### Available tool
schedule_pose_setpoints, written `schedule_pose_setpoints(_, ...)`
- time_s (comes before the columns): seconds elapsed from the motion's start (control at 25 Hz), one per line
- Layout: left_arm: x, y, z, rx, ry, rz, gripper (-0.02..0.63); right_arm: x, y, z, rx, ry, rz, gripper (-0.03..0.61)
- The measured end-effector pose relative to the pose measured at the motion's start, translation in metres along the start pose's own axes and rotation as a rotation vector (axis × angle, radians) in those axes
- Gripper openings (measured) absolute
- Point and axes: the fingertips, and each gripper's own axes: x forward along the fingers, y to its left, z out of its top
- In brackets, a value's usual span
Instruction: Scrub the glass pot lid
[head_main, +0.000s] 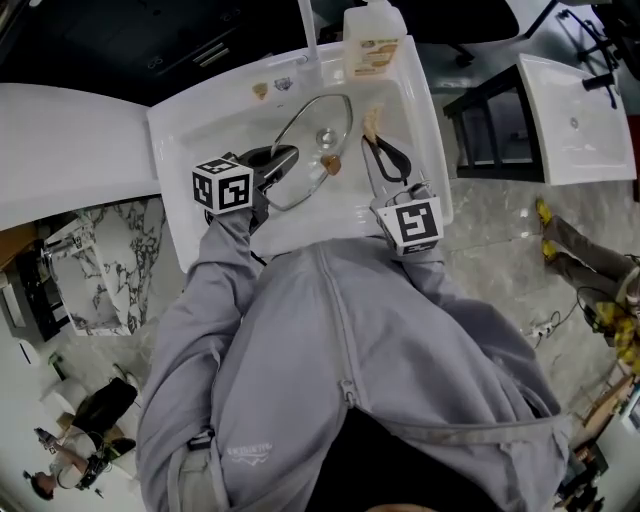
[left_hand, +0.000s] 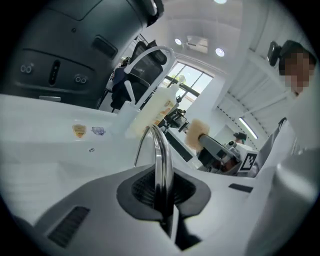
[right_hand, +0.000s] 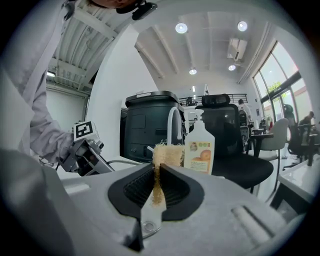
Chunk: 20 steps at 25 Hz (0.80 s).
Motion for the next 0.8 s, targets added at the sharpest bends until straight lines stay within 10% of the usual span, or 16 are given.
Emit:
schedule_pose_setpoints(0.36,-0.014,0.044,0.006,-0.17,-0.033,-0.172,0.02,0.053,0.035,-0.013,-0.084,0.058,0.169,0.029)
schedule_pose_setpoints(0.8,0.011,0.096,0.011,-0.162,0.078,-0.282,0.015,0.102,0.05,-0.034,-0.23,0.154,0.261,0.029)
